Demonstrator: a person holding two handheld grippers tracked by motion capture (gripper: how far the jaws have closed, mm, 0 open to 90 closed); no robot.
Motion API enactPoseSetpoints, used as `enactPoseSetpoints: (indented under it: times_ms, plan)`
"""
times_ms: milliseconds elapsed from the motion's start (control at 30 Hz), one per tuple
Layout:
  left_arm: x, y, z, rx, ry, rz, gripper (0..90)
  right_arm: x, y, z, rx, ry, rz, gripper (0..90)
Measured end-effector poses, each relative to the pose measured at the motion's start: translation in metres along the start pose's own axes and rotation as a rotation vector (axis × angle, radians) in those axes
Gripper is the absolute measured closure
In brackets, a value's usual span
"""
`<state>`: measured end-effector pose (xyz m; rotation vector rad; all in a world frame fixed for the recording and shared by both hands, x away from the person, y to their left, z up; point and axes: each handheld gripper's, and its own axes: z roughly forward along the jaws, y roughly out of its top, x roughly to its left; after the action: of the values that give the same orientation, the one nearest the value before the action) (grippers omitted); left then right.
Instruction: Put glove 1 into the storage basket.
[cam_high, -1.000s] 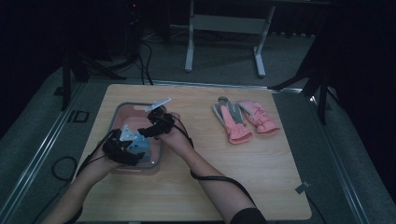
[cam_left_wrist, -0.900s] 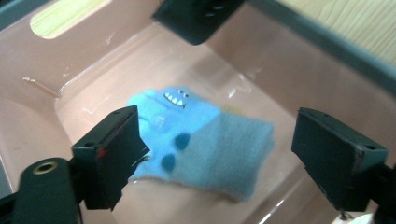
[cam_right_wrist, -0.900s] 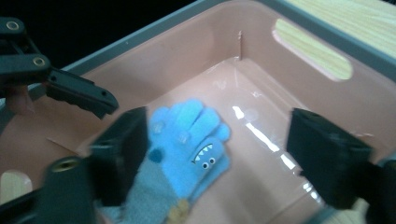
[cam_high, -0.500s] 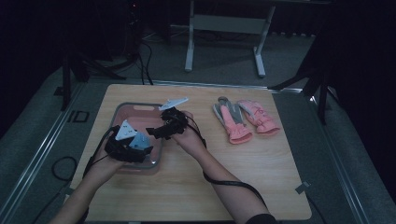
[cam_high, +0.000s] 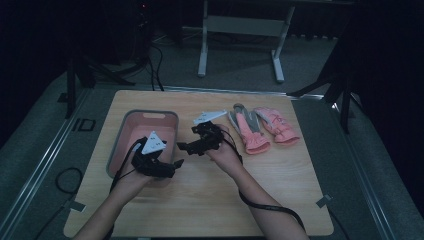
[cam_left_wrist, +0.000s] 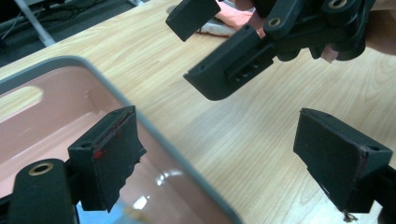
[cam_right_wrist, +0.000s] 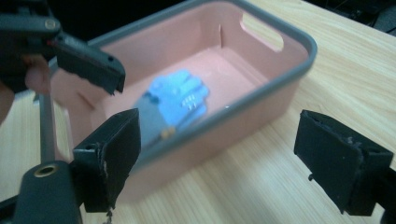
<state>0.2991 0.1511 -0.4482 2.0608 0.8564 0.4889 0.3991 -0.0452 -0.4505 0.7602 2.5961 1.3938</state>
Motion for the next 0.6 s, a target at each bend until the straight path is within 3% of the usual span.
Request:
enactPoseSetpoints:
  times_ms: [167,267,333,467,600]
  plan:
    - [-0.015,0.006,0.007,-0.019,-0.043,-0.003,14.7,-0.007,-0.015,-0.014,0.03,-0.014,-0.037,14.9]
    - [-0.022,0.008,0.01,-0.034,-0.053,0.0,14.7,-0.011,-0.021,-0.02,0.036,-0.018,-0.032,14.9]
    - [-0.031,0.009,0.013,-0.056,-0.071,-0.005,14.7,-0.015,-0.03,-0.029,0.031,-0.019,-0.014,14.8]
    - [-0.048,0.01,0.023,-0.069,-0.097,0.023,14.7,-0.023,-0.04,-0.044,0.001,-0.016,0.014,14.4]
    - [-0.063,0.007,0.031,-0.096,-0.114,0.04,14.7,-0.035,-0.05,-0.064,-0.034,-0.018,0.074,13.6]
